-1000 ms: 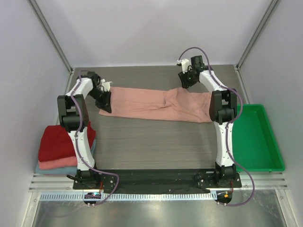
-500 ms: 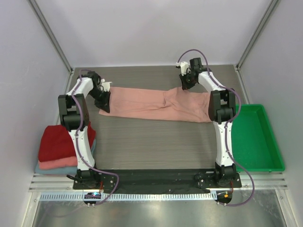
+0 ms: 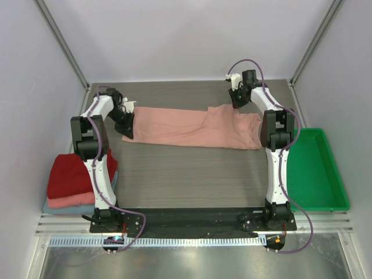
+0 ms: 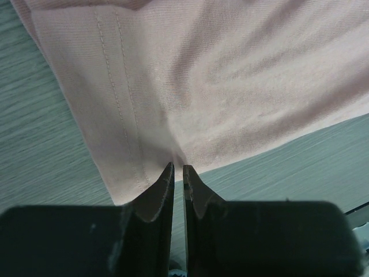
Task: Fold and stack the t-shirts
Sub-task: Fold the tshirt
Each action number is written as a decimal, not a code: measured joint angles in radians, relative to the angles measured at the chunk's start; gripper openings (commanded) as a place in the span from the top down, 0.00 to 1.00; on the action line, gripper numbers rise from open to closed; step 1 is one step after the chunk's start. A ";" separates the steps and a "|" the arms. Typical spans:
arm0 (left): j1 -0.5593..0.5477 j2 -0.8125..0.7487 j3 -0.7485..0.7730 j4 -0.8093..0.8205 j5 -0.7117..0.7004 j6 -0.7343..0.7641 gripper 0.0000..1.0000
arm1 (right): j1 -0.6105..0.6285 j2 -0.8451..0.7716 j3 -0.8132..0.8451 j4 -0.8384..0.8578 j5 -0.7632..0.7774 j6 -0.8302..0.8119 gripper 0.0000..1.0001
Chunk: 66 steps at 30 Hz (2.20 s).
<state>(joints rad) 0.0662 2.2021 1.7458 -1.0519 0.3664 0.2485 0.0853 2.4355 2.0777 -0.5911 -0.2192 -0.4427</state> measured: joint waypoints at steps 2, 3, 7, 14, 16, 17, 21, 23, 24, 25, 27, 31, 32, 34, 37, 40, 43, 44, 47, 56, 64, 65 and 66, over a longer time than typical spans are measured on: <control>0.000 0.000 0.000 0.000 0.000 0.000 0.89 | 0.000 0.000 0.000 0.005 0.011 -0.003 0.61; 0.000 0.000 0.000 0.000 0.000 0.000 0.89 | 0.000 0.000 0.000 0.008 0.017 -0.001 0.58; 0.000 0.000 0.000 0.000 0.001 -0.001 0.87 | 0.000 -0.006 0.000 0.012 0.046 0.003 0.53; -0.002 -0.050 0.000 -0.015 0.028 0.017 0.80 | 0.000 -0.136 -0.032 0.003 0.080 0.002 0.51; -0.005 -0.107 0.003 -0.026 0.043 0.039 0.80 | 0.000 -0.265 -0.101 0.014 0.079 -0.005 0.51; -0.005 -0.125 0.003 -0.028 0.046 0.050 0.80 | 0.000 -0.317 -0.144 0.021 0.076 -0.011 0.51; -0.008 -0.157 0.004 -0.042 0.042 0.090 0.82 | -0.003 -0.509 -0.317 -0.028 0.044 -0.055 0.53; -0.008 -0.156 -0.002 -0.041 0.035 0.101 0.82 | -0.009 -0.565 -0.394 -0.060 0.015 -0.080 0.53; -0.008 -0.155 -0.010 -0.041 0.031 0.104 0.83 | -0.011 -0.587 -0.446 -0.085 -0.005 -0.098 0.54; -0.008 -0.155 -0.014 -0.041 0.027 0.105 0.83 | -0.014 -0.601 -0.495 -0.112 -0.022 -0.114 0.53; -0.007 -0.147 -0.017 -0.040 0.024 0.107 0.84 | -0.019 -0.611 -0.576 -0.162 -0.045 -0.141 0.53; -0.004 -0.109 -0.017 -0.036 0.019 0.105 0.85 | -0.033 -0.613 -0.714 -0.241 -0.064 -0.185 0.53; -0.002 -0.101 -0.017 -0.034 0.018 0.105 0.85 | -0.036 -0.618 -0.731 -0.254 -0.064 -0.192 0.53; 0.003 -0.082 -0.017 -0.027 0.014 0.104 0.85 | -0.040 -0.635 -0.748 -0.271 -0.064 -0.206 0.53; 0.009 -0.071 -0.017 -0.018 0.010 0.103 0.85 | -0.045 -0.675 -0.752 -0.270 -0.065 -0.220 0.53; 0.013 -0.069 -0.016 -0.011 0.010 0.099 0.85 | -0.049 -0.697 -0.755 -0.268 -0.072 -0.235 0.53; 0.013 -0.059 -0.013 -0.005 0.012 0.092 0.85 | -0.050 -0.689 -0.776 -0.259 -0.084 -0.241 0.55; 0.013 -0.053 -0.011 -0.003 0.014 0.091 0.85 | -0.050 -0.685 -0.784 -0.259 -0.089 -0.242 0.56; 0.013 -0.032 -0.003 -0.002 0.016 0.091 0.85 | -0.050 -0.658 -0.801 -0.261 -0.099 -0.245 0.65; 0.013 0.002 0.008 0.000 0.014 0.092 0.85 | -0.052 -0.638 -0.816 -0.257 -0.117 -0.247 0.85; 0.013 0.002 0.011 0.001 0.019 0.091 0.85 | -0.053 -0.660 -0.831 -0.221 -0.116 -0.230 0.65; 0.013 0.002 0.011 0.001 0.019 0.091 0.85 | -0.053 -0.660 -0.831 -0.215 -0.116 -0.228 0.65; 0.013 0.002 0.011 0.001 0.019 0.091 0.85 | -0.053 -0.660 -0.831 -0.211 -0.116 -0.227 0.65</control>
<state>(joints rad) 0.0792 2.2040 1.7573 -1.0508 0.3855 0.3397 0.0322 1.7752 1.2465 -0.8024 -0.3347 -0.6701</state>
